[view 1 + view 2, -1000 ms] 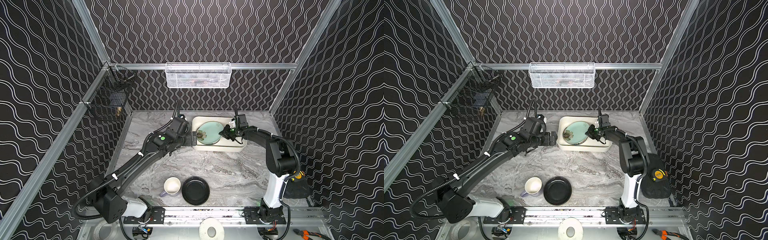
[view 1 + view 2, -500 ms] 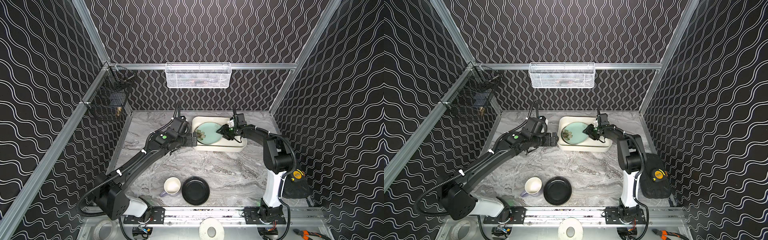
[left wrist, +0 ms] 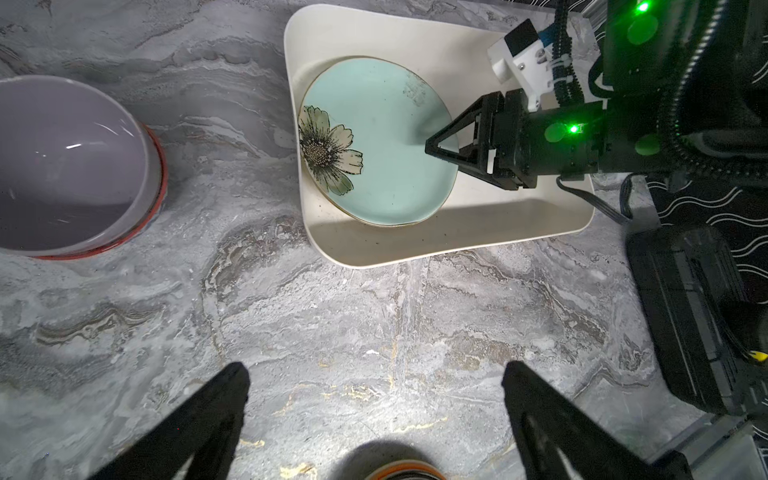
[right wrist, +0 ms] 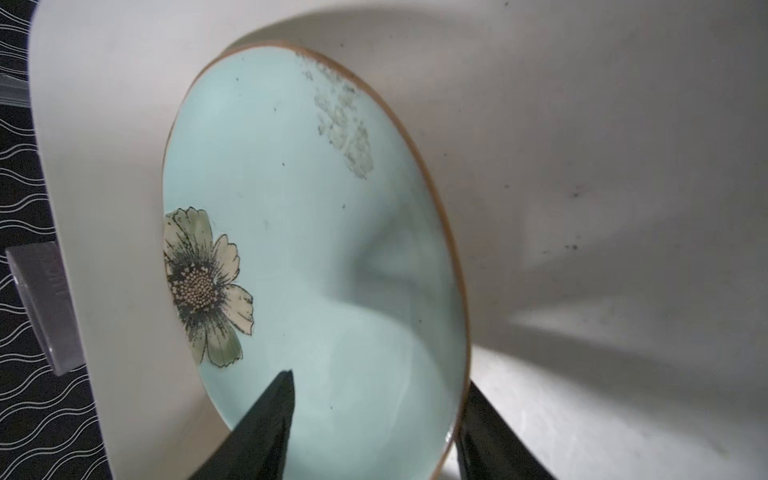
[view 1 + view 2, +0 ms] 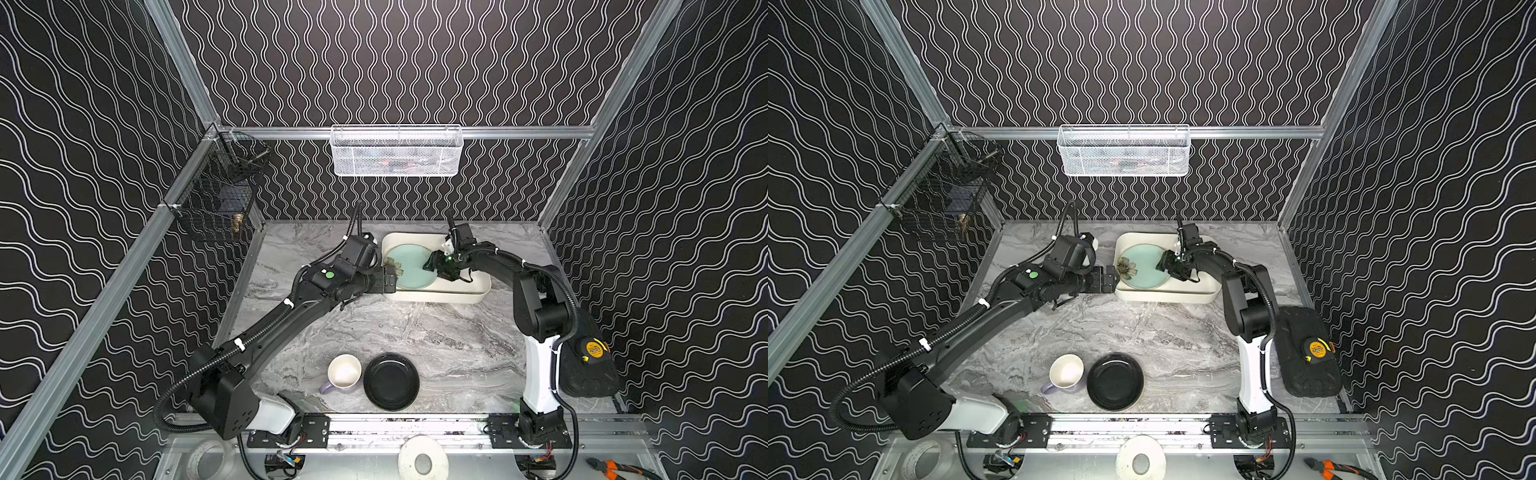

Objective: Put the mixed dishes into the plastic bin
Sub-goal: 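Release the flower plate onto the green-rimmed plate and open the right gripper, then move the right gripper to the black orange-rimmed plate and pinch its edge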

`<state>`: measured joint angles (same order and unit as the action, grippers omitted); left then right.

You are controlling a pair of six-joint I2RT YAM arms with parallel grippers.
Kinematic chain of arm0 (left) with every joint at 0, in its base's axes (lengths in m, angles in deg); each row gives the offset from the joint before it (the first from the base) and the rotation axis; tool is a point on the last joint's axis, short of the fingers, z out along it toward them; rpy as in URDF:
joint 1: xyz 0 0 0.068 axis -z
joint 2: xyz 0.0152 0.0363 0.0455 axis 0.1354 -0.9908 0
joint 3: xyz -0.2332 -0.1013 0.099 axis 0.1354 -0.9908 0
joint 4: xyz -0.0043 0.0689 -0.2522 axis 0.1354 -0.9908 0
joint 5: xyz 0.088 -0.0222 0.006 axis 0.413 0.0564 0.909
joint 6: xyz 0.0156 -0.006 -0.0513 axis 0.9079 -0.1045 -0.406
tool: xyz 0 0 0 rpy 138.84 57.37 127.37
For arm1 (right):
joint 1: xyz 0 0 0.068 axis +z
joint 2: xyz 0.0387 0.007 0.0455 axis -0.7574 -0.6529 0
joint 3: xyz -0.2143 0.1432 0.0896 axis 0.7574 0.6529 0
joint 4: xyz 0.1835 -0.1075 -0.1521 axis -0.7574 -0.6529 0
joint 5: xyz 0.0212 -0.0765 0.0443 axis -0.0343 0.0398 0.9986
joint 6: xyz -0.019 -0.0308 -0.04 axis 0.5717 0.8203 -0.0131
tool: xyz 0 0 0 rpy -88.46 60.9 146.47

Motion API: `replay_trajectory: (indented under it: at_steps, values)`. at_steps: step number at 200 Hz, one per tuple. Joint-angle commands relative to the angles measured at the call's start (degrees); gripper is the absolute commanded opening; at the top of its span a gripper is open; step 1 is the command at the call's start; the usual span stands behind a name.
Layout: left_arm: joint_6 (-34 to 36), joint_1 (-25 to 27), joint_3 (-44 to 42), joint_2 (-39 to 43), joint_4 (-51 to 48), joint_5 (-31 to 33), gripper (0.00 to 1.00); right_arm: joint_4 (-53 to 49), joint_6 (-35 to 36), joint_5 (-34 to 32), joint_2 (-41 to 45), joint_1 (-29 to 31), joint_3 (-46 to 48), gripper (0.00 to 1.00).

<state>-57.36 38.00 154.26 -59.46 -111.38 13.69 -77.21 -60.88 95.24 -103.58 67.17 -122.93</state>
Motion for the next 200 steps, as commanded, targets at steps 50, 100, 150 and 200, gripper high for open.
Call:
replay_trajectory:
  at_steps: [50,100,150,200]
  values:
    - [0.72,-0.15,-0.29,-0.64,1.2,-2.58,0.99,-3.23,4.29,-5.17,3.24,0.26,1.66,0.99]
    - [0.64,-0.2,-0.62,0.12,1.16,-2.06,0.99,-3.41,5.89,-7.74,11.48,0.26,4.7,0.99]
    - [-0.5,-0.1,-5.36,4.3,0.61,-0.24,0.99,-2.81,4.3,-3.88,27.32,0.35,15.84,0.67]
    - [-3.36,1.97,-13.38,11.54,-1.01,0.75,0.99,0.0,1.04,-0.78,42.84,8.93,36.28,0.41]
